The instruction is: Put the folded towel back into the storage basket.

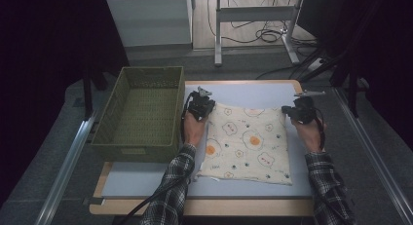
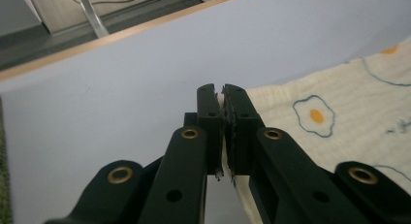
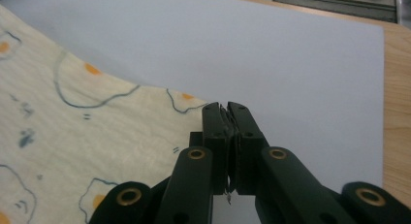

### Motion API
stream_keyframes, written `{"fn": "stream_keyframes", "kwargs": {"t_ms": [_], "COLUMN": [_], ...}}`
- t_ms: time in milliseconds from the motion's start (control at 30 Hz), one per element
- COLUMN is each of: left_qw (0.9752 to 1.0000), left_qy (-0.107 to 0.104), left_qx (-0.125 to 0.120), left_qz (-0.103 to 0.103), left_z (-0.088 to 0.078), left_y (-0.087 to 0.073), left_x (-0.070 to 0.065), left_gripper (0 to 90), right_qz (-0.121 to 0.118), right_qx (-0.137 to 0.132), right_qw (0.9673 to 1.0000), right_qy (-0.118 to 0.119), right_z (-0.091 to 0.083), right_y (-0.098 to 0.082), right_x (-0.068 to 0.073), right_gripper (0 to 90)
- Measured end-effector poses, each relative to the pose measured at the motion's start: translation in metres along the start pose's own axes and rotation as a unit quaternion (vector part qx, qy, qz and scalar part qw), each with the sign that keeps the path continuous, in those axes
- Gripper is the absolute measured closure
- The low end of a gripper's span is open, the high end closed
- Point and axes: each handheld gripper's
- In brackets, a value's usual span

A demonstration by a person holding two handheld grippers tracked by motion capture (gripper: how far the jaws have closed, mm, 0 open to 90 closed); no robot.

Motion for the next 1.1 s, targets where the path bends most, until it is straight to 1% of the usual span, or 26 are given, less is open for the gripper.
{"fn": "stream_keyframes", "kwargs": {"t_ms": [67,100,200,233,300,333,433,633,767,933,1000,1067,1100], "left_qw": [1.0,1.0,1.0,1.0,0.9999,0.9999,0.9997,0.9992,0.9989,0.9982,0.9981,0.9979,0.9977], "left_qy": [-0.002,-0.005,-0.005,-0.005,-0.005,-0.005,-0.006,-0.006,-0.016,-0.024,-0.029,-0.038,-0.039], "left_qx": [0.0,-0.002,-0.003,-0.003,-0.004,-0.003,-0.003,-0.002,-0.011,-0.011,-0.013,-0.017,-0.019], "left_qz": [0.001,0.002,0.004,0.007,0.009,0.013,0.023,0.04,0.043,0.053,0.054,0.05,0.053], "left_z": [-0.001,-0.003,-0.006,-0.01,-0.012,-0.014,-0.02,-0.03,-0.04,-0.049,-0.051,-0.055,-0.058], "left_y": [-0.002,-0.005,-0.008,-0.01,-0.011,-0.012,-0.015,-0.025,-0.035,-0.049,-0.054,-0.06,-0.063], "left_x": [-0.002,-0.006,-0.009,-0.012,-0.014,-0.016,-0.023,-0.037,-0.044,-0.054,-0.057,-0.061,-0.065], "left_gripper": [86.5,86.5,86.5,86.5,86.5,86.5,86.5,86.3,86.3,86.3,86.3,86.2,86.2], "right_qz": [-0.001,0.002,0.005,0.007,0.008,0.008,0.012,0.002,-0.001,-0.003,-0.002,-0.003,-0.004], "right_qx": [-0.001,-0.001,-0.002,-0.003,-0.004,-0.004,-0.01,-0.014,-0.017,-0.018,-0.018,-0.017,-0.017], "right_qw": [1.0,0.9999,0.9998,0.9997,0.9995,0.9995,0.999,0.9987,0.9983,0.9977,0.9974,0.9971,0.9971], "right_qy": [0.006,0.011,0.017,0.022,0.029,0.029,0.042,0.05,0.056,0.066,0.07,0.074,0.074], "right_z": [-0.004,-0.006,-0.01,-0.015,-0.021,-0.021,-0.03,-0.047,-0.058,-0.07,-0.075,-0.08,-0.082], "right_y": [-0.003,-0.006,-0.011,-0.016,-0.019,-0.019,-0.026,-0.039,-0.049,-0.062,-0.068,-0.072,-0.075], "right_x": [0.0,0.0,0.0,0.0,-0.001,-0.001,0.0,0.005,0.007,0.011,0.014,0.017,0.018], "right_gripper": [86.9,86.8,86.8,86.8,86.8,86.8,86.8,86.9,86.8,86.8,86.8,86.8,86.9]}}
Point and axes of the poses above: each handheld gripper's, and its own axes: z roughly forward along the jaws, y roughly out of its top, x roughly to its left, and after that the axes turned 9 degrees about -y, right-handed
